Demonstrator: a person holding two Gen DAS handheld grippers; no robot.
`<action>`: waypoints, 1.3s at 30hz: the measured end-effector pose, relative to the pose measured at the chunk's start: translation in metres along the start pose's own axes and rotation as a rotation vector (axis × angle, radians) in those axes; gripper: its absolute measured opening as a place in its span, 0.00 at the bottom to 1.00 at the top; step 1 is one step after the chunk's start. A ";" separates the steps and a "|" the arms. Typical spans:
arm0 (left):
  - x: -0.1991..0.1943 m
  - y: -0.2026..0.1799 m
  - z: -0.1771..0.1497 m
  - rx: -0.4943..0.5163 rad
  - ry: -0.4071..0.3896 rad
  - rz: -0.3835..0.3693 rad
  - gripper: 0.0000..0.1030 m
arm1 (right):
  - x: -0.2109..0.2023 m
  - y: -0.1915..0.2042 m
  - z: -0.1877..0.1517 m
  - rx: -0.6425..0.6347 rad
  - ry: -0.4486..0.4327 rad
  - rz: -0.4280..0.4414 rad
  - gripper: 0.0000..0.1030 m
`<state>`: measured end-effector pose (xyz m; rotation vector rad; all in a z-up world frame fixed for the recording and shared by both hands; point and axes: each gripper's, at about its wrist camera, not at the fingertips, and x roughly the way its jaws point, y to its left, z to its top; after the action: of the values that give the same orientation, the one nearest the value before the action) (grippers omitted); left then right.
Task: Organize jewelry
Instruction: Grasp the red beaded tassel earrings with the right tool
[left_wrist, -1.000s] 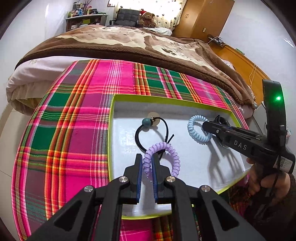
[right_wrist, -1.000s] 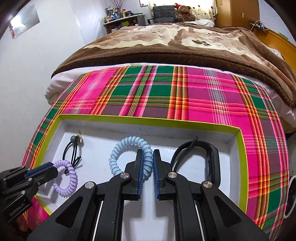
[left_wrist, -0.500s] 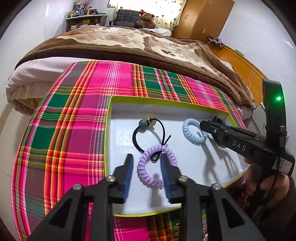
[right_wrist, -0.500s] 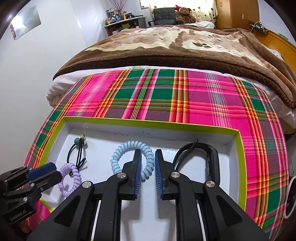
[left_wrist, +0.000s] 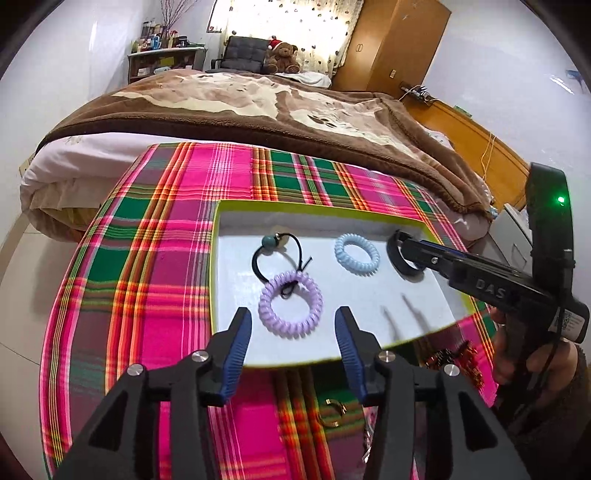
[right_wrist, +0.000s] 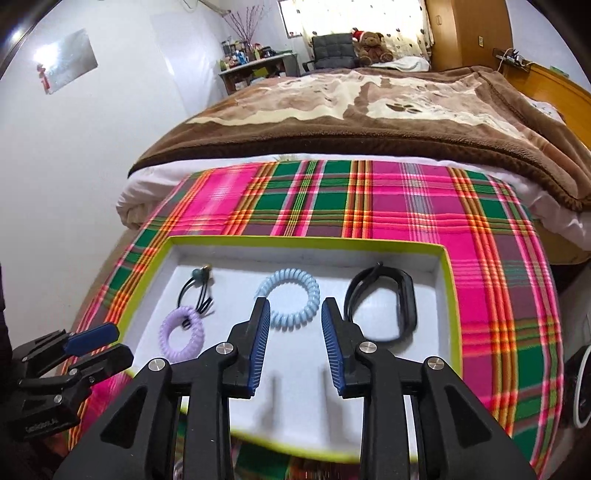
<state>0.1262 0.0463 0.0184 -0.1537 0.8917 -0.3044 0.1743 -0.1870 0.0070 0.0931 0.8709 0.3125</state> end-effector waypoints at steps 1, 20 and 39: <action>-0.004 -0.001 -0.003 0.004 -0.005 0.007 0.48 | -0.008 -0.001 -0.004 0.005 -0.011 0.004 0.32; -0.026 -0.017 -0.063 0.021 0.024 -0.043 0.51 | -0.077 -0.060 -0.087 0.141 -0.055 -0.049 0.38; -0.029 -0.015 -0.077 -0.001 0.034 -0.041 0.51 | -0.064 -0.067 -0.124 0.095 0.049 -0.084 0.38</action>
<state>0.0458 0.0415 -0.0044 -0.1684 0.9231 -0.3452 0.0563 -0.2765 -0.0392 0.1365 0.9360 0.1952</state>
